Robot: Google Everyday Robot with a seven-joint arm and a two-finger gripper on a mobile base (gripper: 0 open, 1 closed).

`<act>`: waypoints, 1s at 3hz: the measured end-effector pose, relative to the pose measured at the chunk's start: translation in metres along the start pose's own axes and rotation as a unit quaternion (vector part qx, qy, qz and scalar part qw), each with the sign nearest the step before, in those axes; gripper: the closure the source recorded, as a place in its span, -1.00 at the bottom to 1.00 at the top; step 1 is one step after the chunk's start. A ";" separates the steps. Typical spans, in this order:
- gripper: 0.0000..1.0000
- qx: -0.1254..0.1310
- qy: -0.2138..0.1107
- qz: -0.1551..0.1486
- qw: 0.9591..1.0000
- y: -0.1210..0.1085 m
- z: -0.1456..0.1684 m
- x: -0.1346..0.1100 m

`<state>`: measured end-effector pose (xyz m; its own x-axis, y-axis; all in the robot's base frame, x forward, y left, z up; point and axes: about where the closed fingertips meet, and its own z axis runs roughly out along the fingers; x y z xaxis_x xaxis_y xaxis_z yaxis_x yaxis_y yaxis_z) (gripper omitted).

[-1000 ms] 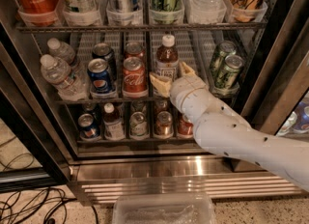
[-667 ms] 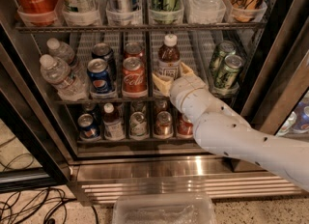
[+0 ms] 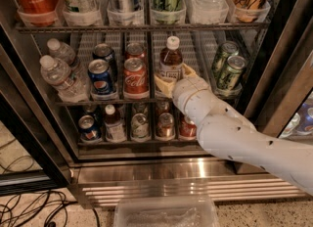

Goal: Pick blue plastic bottle from middle shelf of fridge

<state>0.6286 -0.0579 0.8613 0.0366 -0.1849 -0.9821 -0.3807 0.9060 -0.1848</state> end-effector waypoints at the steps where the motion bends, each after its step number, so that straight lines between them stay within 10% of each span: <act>1: 1.00 -0.002 -0.024 0.001 1.000 0.001 -0.003 -0.011; 3: 1.00 -0.014 -0.092 -0.006 0.996 0.007 -0.009 -0.037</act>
Offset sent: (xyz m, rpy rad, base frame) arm -0.0120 0.0120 0.0398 0.0747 -0.2069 0.0778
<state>0.6159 -0.0478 0.8969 0.2094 -0.1203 -0.9704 -0.4043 0.8929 -0.1980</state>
